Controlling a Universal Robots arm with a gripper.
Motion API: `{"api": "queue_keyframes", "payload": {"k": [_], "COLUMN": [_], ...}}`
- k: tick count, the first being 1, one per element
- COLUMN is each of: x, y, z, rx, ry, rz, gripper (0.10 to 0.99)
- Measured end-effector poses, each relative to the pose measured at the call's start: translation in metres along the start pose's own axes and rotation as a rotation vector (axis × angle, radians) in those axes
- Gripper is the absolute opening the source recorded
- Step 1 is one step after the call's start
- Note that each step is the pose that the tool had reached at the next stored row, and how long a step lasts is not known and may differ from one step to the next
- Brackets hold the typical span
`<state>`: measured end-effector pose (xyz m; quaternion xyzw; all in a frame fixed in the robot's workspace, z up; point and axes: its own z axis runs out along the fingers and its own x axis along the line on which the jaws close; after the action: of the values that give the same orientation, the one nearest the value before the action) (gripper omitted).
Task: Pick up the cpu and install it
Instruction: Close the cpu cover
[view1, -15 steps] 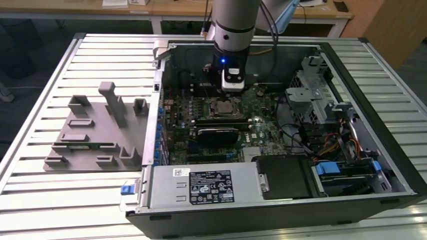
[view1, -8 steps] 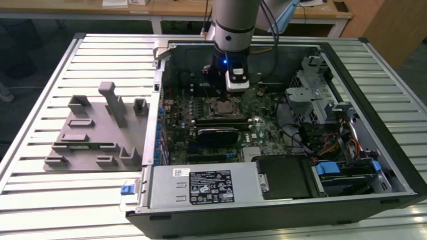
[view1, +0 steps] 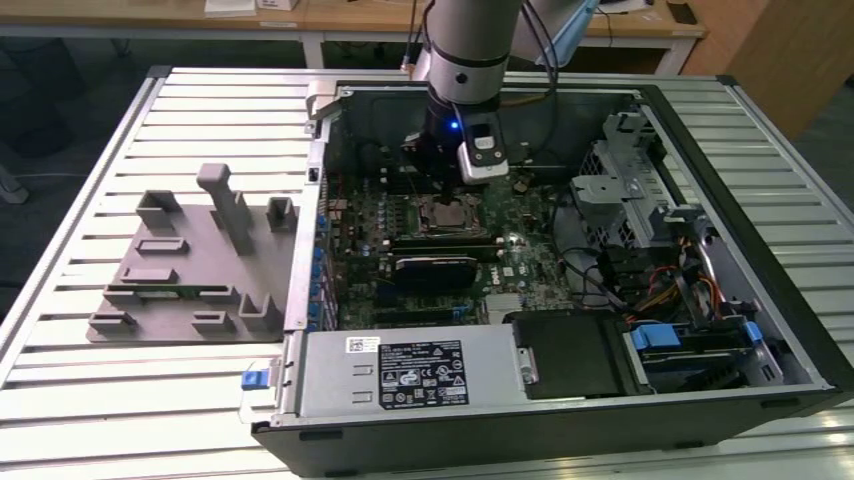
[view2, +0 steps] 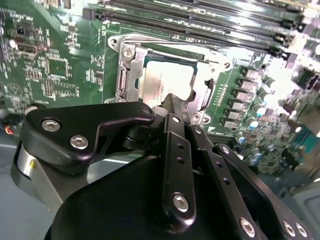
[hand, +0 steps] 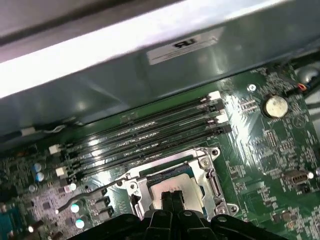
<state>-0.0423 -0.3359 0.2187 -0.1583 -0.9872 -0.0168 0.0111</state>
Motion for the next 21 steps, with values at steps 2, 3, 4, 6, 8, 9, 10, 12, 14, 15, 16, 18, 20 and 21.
{"api": "queue_keyframes", "payload": {"k": [2,3,4,6,8,9,10,12,14,15,16,18,20,21], "x": [0.0000,0.0000,0.0000,0.0001,0.0001,0.0002,0.0004,0.0008,0.0006,0.0004,0.0001,-0.0004,-0.0008,-0.0009], "y": [-0.0001,-0.0001,-0.0001,-0.0001,-0.0002,-0.0002,-0.0003,-0.0008,-0.0020,-0.0028,-0.0037,-0.0055,-0.0065,-0.0069], "z": [0.0002,0.0003,0.0005,0.0009,0.0013,0.0015,0.0015,0.0017,0.0017,0.0017,0.0018,0.0022,0.0033,0.0039], "rx": [0.000,-0.001,-0.002,-0.003,-0.004,-0.005,-0.005,-0.006,-0.007,-0.007,-0.008,-0.008,-0.008,-0.008], "ry": [-0.0032,-0.0062,-0.0092,-0.0141,-0.0172,-0.0192,-0.0216,-0.0275,-0.0322,-0.0341,-0.0356,-0.0369,-0.0367,-0.0363], "rz": [-0.024,-0.033,-0.041,-0.058,-0.075,-0.082,-0.088,-0.100,-0.110,-0.116,-0.121,-0.132,-0.148,-0.158], "gripper": [0.106,0.106,0.106,0.106,0.106,0.106,0.106,0.106,0.106,0.106,0.106,0.106,0.106,0.106]}}
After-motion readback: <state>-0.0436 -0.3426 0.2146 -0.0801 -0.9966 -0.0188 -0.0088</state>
